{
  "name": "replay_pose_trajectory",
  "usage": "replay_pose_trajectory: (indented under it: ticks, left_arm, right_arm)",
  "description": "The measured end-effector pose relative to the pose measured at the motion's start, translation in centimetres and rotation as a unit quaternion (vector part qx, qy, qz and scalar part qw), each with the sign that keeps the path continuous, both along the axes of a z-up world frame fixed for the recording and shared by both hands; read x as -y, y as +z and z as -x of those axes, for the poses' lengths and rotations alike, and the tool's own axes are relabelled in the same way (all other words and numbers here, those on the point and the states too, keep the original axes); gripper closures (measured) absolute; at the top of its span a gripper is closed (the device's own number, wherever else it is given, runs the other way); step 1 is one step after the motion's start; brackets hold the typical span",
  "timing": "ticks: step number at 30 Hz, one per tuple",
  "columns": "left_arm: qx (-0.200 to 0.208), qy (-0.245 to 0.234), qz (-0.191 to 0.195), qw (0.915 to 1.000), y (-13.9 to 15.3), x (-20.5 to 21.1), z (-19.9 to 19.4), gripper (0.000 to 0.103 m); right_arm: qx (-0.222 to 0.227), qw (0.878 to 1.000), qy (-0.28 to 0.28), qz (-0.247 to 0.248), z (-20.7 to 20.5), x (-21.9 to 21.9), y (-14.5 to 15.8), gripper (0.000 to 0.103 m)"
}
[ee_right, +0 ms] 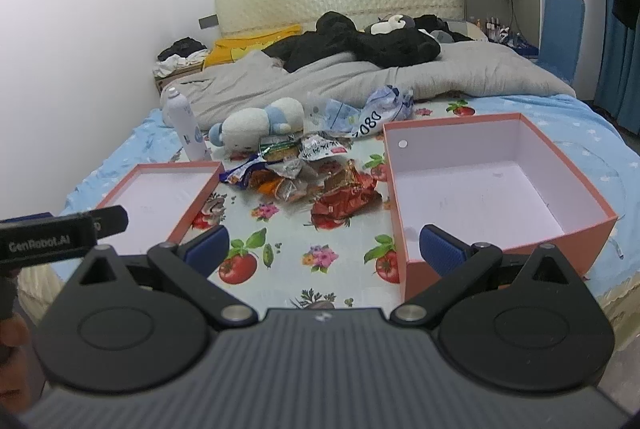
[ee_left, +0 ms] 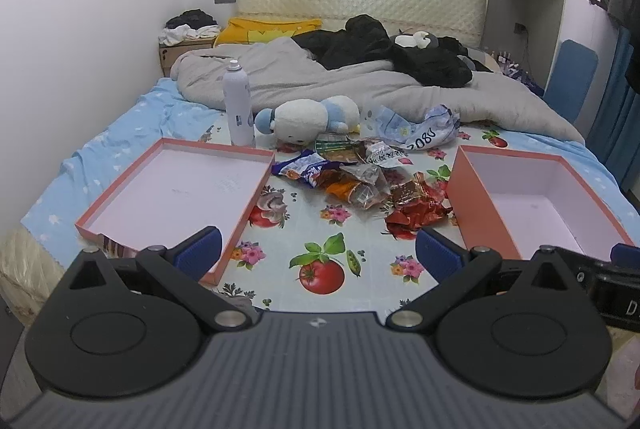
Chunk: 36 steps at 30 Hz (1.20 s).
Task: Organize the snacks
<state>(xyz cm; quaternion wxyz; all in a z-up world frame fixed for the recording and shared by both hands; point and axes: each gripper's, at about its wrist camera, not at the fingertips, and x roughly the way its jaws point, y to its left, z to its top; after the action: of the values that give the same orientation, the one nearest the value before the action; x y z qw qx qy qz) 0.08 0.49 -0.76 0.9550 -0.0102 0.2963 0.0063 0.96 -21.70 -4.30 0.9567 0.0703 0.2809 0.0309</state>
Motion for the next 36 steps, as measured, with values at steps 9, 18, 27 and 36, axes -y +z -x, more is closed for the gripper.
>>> replay_pose_trajectory:
  ticks: [9,18,27,36]
  left_arm:
    - [-0.014,-0.004,0.0,0.9999,-1.6,0.0,-1.1,0.0]
    - [-0.01,-0.021,0.0,0.9997,-2.0,0.0,-0.8,0.0]
    - [-0.015,-0.022,0.002,0.9996,-2.6,-0.4,-0.5,0.0]
    - [-0.016,-0.021,0.003,0.9996,-2.8,-0.6,-0.3,0.0]
  right_arm:
    - [-0.003,1.0,-0.009,0.0,-0.3,0.6,-1.3,0.0]
    - [-0.002,1.0,-0.019,-0.004,0.3,0.7,-1.5,0.0]
    - [-0.005,1.0,-0.019,-0.006,1.0,0.3,-1.8,0.0]
    - [-0.006,1.0,-0.017,-0.007,1.3,-0.1,-1.9,0.0]
